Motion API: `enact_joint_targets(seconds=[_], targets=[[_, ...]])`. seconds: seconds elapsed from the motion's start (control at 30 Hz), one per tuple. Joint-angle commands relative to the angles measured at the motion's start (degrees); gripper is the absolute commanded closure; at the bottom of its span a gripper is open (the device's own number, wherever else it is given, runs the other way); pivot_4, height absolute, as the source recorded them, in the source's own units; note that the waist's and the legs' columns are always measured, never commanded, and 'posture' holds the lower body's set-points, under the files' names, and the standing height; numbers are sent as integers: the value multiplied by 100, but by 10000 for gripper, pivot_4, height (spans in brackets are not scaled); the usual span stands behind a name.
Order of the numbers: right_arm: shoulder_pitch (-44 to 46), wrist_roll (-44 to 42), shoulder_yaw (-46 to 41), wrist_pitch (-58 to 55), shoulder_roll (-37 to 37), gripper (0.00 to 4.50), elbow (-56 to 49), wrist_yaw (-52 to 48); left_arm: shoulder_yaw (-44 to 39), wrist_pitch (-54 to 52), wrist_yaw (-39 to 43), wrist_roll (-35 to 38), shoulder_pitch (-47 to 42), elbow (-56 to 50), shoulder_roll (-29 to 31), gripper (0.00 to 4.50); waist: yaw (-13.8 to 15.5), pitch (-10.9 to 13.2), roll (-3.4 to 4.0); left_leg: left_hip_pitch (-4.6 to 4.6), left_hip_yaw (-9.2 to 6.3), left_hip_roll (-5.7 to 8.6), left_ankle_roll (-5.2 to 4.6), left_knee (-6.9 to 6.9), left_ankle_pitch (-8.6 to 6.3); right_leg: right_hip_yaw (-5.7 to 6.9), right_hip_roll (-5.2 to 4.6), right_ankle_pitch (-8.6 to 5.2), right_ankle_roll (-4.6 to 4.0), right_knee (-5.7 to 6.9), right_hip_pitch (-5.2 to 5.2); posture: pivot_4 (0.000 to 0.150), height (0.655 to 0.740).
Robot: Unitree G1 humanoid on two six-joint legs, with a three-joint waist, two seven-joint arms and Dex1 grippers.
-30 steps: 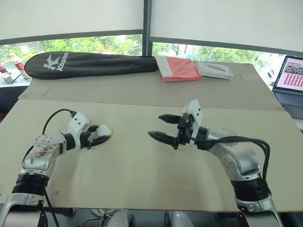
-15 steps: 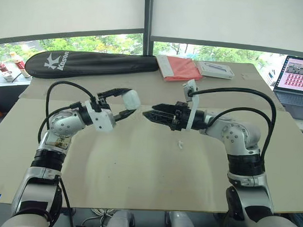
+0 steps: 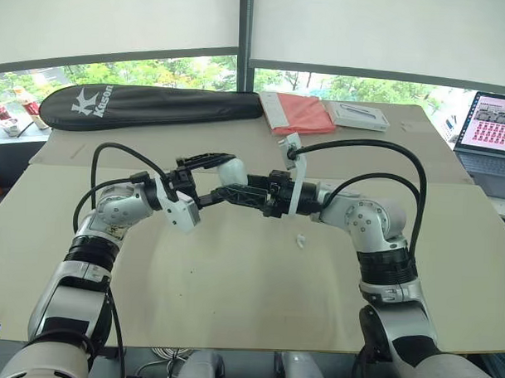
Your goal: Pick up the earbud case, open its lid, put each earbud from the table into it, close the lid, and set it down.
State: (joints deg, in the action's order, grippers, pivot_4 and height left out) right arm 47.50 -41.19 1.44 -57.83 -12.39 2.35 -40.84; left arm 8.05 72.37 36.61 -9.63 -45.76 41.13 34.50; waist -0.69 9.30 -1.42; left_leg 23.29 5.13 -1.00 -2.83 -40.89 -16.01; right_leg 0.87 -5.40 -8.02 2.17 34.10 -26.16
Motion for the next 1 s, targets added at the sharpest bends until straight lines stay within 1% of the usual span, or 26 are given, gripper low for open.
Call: enact_joint_targets(seconds=[0.03,0.17,0.23,0.37,0.5,0.53,0.77,0.83,0.87,0.93,1.0], targets=[[237,8,-96,188,28,0,-79,9,22,143,-161,9,-198,-42,86,19060,-1,0,0,0,0,0,0,0,0,0,0,0,0,0,0,1500,7400],[256,205,30,358,-34,0,-30,-60,77,190,-240,-47,-241,19,83,19060,-2,0,0,0,0,0,0,1,0,1,0,0,0,0,0,1500,7400],[255,299,48,447,-37,5384,10,-69,98,217,-276,-89,-255,56,77,19060,-2,0,0,1,0,0,0,1,0,1,0,0,1,-1,-1,1500,7400],[269,384,72,499,-49,18472,34,-146,133,266,-355,-158,-295,143,76,19060,-3,0,0,1,1,0,0,1,0,1,0,0,1,0,-1,1500,7400],[274,455,128,548,-109,33027,22,-271,167,300,-438,-231,-340,250,63,19060,-5,0,0,0,0,-1,0,1,0,1,1,0,1,0,-1,1500,7400],[273,456,143,550,-128,35239,12,-309,175,313,-455,-247,-343,265,62,19060,-5,0,0,0,0,-1,0,1,0,2,1,-1,1,0,-1,1500,7400],[259,483,172,532,-164,35548,-17,-420,263,337,-557,-302,-356,318,76,19060,-6,0,0,1,0,-1,0,1,0,2,1,0,1,-1,-1,1500,7400],[285,508,154,565,-162,35552,28,-402,314,188,-497,-205,-341,328,80,19060,-6,0,0,0,0,-2,0,1,0,2,1,0,1,0,-1,1500,7400],[294,541,155,594,-173,35553,42,-387,317,107,-479,-134,-325,314,83,8680,-6,0,0,0,0,-2,0,1,0,2,1,0,1,0,-1,1500,7400],[292,598,165,654,-198,35553,64,-381,313,60,-478,-74,-308,289,98,322,-5,0,0,1,0,-2,0,1,0,2,1,0,1,0,-1,1500,7400],[262,718,150,771,-224,35553,195,-318,277,98,-520,-85,-308,297,132,322,-5,0,0,1,0,-2,0,1,0,2,0,0,1,-1,-1,1500,7400]])
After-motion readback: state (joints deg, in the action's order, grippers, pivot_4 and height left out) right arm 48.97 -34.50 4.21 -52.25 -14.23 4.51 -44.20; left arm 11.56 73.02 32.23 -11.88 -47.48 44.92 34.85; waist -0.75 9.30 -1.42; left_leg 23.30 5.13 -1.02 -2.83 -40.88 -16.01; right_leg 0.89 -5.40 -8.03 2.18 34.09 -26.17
